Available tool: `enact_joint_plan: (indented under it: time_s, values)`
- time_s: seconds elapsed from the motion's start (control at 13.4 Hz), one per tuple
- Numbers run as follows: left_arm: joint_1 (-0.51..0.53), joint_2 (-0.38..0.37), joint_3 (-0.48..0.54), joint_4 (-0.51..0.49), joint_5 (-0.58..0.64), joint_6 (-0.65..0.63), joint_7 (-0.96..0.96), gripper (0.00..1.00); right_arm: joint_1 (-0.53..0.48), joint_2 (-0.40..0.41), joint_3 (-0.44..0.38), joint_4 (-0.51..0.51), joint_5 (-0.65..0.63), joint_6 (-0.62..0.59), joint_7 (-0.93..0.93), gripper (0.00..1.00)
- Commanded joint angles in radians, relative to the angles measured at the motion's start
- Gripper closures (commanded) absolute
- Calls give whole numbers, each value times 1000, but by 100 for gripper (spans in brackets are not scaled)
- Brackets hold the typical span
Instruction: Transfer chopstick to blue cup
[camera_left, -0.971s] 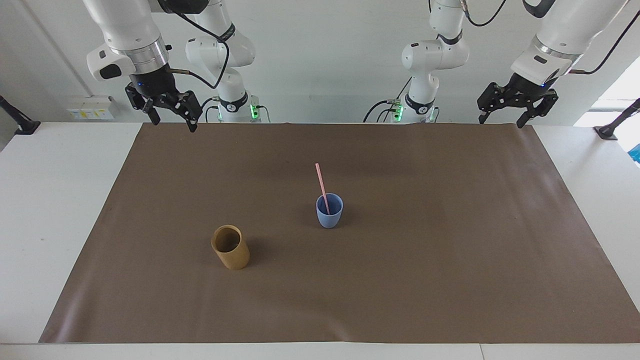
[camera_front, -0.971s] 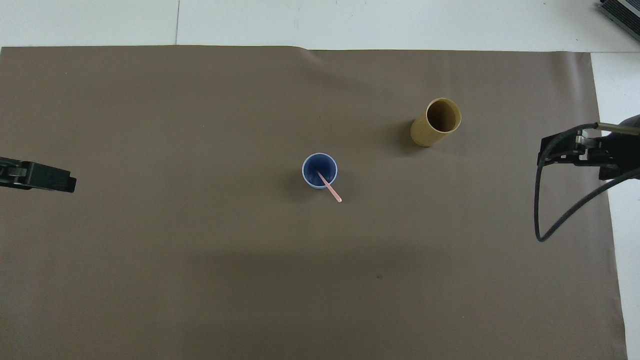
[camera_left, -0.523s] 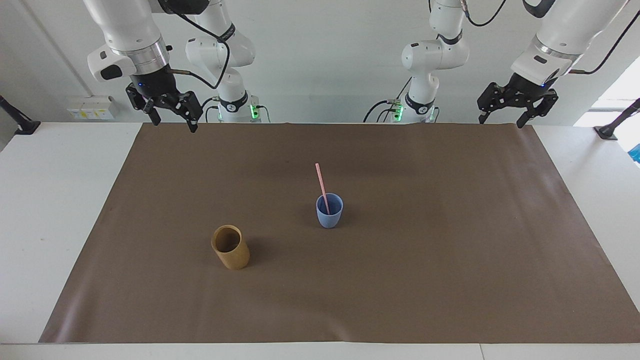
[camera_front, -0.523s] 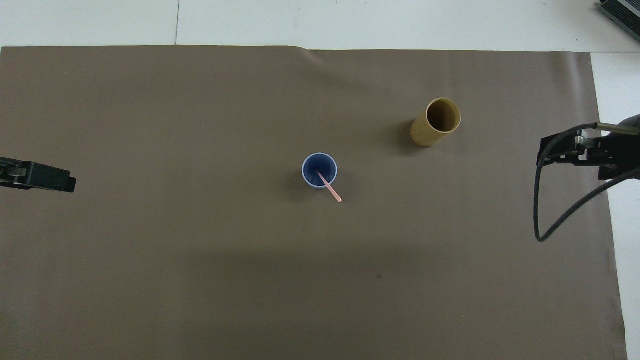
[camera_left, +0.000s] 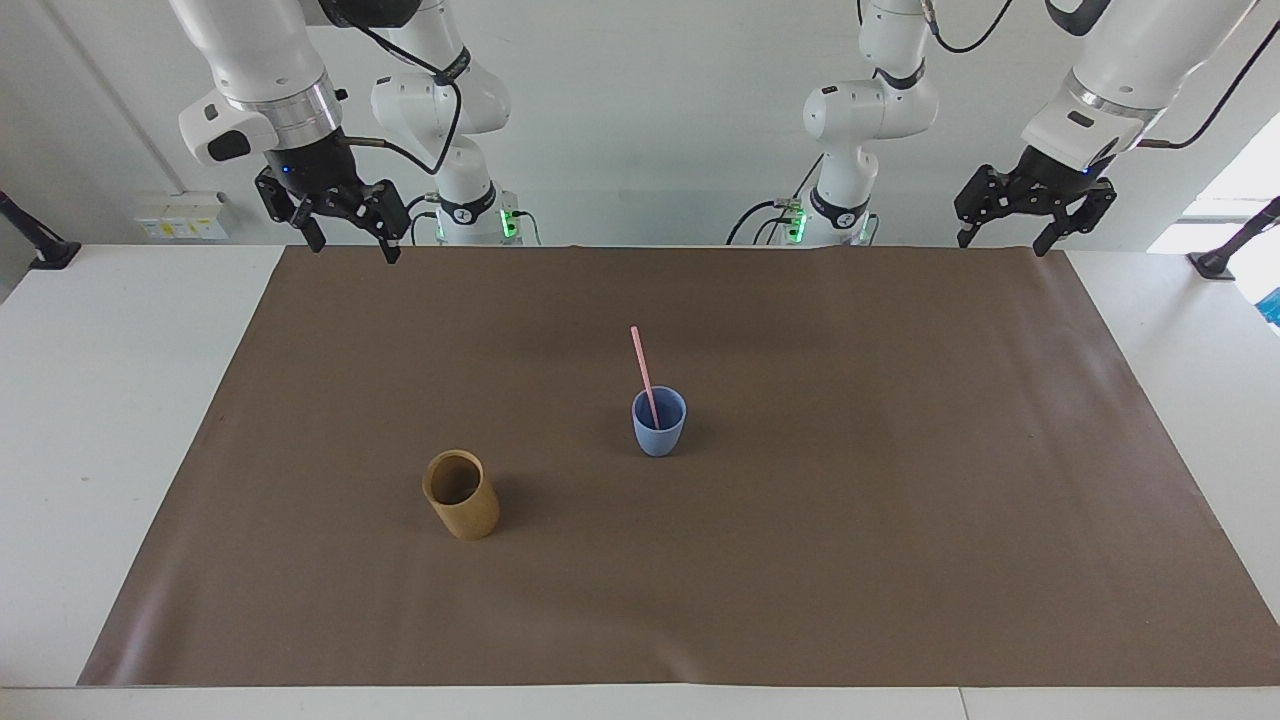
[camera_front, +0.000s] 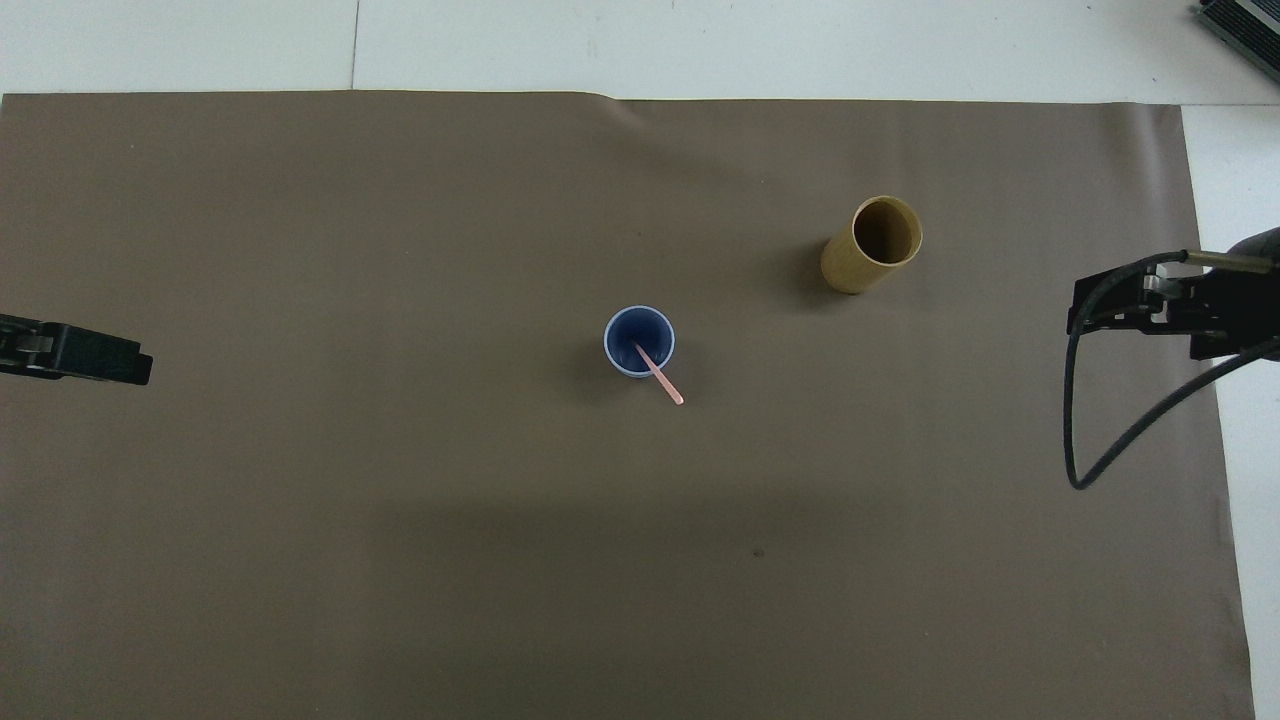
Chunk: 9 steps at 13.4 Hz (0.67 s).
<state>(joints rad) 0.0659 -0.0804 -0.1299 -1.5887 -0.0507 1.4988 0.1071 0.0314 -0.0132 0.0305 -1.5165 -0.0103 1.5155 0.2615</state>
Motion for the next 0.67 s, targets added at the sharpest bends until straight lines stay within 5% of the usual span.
enact_joint_plan:
  time_s: [0.0, 0.6]
  values:
    - [18, -13, -8, 1, -12, -17, 5, 0, -18, -8, 6, -10, 26, 0, -34, 0]
    - [18, -13, -8, 1, -12, -17, 5, 0, -16, -8, 8, -10, 26, 0, -24, 0]
